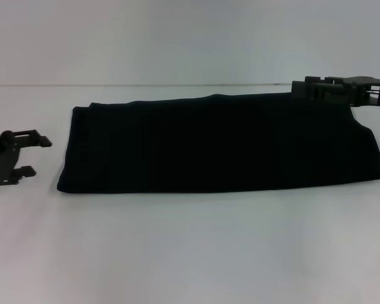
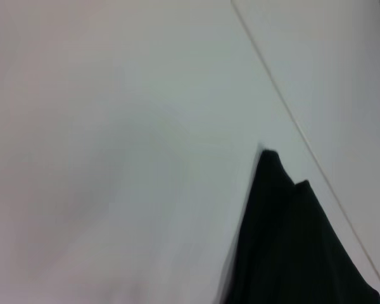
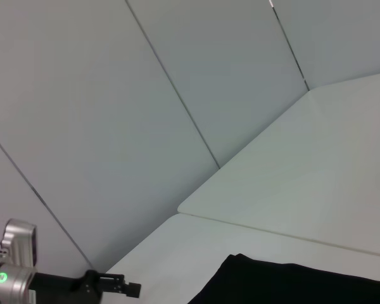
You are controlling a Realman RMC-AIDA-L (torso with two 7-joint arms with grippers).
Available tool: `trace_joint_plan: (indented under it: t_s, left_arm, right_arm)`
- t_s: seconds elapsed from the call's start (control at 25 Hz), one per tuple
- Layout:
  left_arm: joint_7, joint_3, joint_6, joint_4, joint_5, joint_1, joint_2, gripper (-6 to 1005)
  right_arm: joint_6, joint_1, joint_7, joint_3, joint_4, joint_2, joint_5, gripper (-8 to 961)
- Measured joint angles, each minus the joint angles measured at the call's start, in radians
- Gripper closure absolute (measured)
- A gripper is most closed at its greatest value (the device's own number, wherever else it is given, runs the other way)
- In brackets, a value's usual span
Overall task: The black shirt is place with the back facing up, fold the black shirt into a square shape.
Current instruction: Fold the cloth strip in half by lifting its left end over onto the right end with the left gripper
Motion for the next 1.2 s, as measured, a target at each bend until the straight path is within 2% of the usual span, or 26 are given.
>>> trace_joint_plan:
  t_s: [0.28, 0.44, 0.84, 1.2]
  left_arm:
    - [0.004, -0.005, 0.166, 0.079, 0.0, 0.031, 0.015, 235]
    - [0.004, -0.009, 0.23, 0.049, -0.008, 0.03, 0.017, 234]
    - [0.004, -0.003, 0.173, -0.081, -0.033, 0.018, 0.007, 233]
    - [0.015, 0.0, 0.162, -0.098, -0.028, 0.035, -0.005, 234]
  right_arm:
    - [0.001, 0.0, 0.001, 0.0, 0.0, 0.001, 0.008, 249]
    - [-0.001, -0.001, 0.001, 0.0, 0.0, 0.0, 0.015, 249]
    - [0.004, -0.008, 0.002, 0.002, 0.0, -0.002, 0.015, 250]
    - [0.004, -0.014, 0.002, 0.02, 0.002, 0.001, 0.015, 249]
